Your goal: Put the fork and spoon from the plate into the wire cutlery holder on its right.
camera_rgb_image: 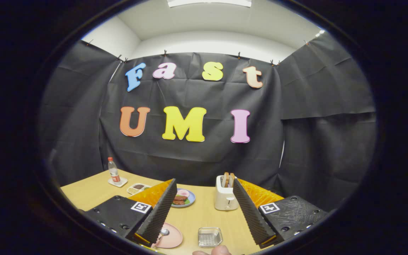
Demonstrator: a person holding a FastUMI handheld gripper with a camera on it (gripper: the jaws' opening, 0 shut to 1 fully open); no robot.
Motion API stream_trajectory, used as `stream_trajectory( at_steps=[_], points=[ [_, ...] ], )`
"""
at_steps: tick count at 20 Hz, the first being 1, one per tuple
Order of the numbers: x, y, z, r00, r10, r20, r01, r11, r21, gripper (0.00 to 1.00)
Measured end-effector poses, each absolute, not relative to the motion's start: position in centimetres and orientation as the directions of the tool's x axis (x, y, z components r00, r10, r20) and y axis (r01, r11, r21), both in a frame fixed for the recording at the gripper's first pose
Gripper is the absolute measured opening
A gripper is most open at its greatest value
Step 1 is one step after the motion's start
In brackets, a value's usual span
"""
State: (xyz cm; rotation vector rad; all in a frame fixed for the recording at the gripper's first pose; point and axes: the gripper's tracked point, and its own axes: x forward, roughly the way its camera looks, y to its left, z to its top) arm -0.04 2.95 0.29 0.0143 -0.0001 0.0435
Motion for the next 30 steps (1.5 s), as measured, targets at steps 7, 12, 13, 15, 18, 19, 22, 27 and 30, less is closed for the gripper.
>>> stream_trajectory(
  at_steps=[7, 12, 13, 15, 18, 19, 22, 27, 30],
  points=[
    [0.3, 5.8, -0.7, 0.995, 0.089, -0.043, -0.087, 0.995, 0.044, 0.95],
    [0.2, 6.7, -1.4, 0.993, 0.100, -0.061, -0.097, 0.994, 0.040, 0.95],
    [0.2, 7.3, -2.2, 0.990, 0.116, -0.082, -0.112, 0.992, 0.049, 0.95],
    [0.3, 7.8, -4.3, 0.983, 0.116, -0.143, -0.111, 0.993, 0.046, 0.95],
    [0.3, 10.1, -8.0, 0.958, 0.153, -0.245, -0.156, 0.988, 0.007, 0.95],
    [0.3, 10.9, -9.5, 0.944, 0.171, -0.284, -0.175, 0.985, 0.011, 0.95],
    [-0.3, 12.6, -14.8, 0.896, 0.180, -0.407, -0.185, 0.982, 0.027, 0.95],
    [-1.2, 14.1, -21.6, 0.825, 0.145, -0.546, -0.158, 0.987, 0.024, 0.95],
    [-1.6, 15.0, -25.4, 0.779, 0.122, -0.615, -0.133, 0.991, 0.029, 0.92]
  ],
)
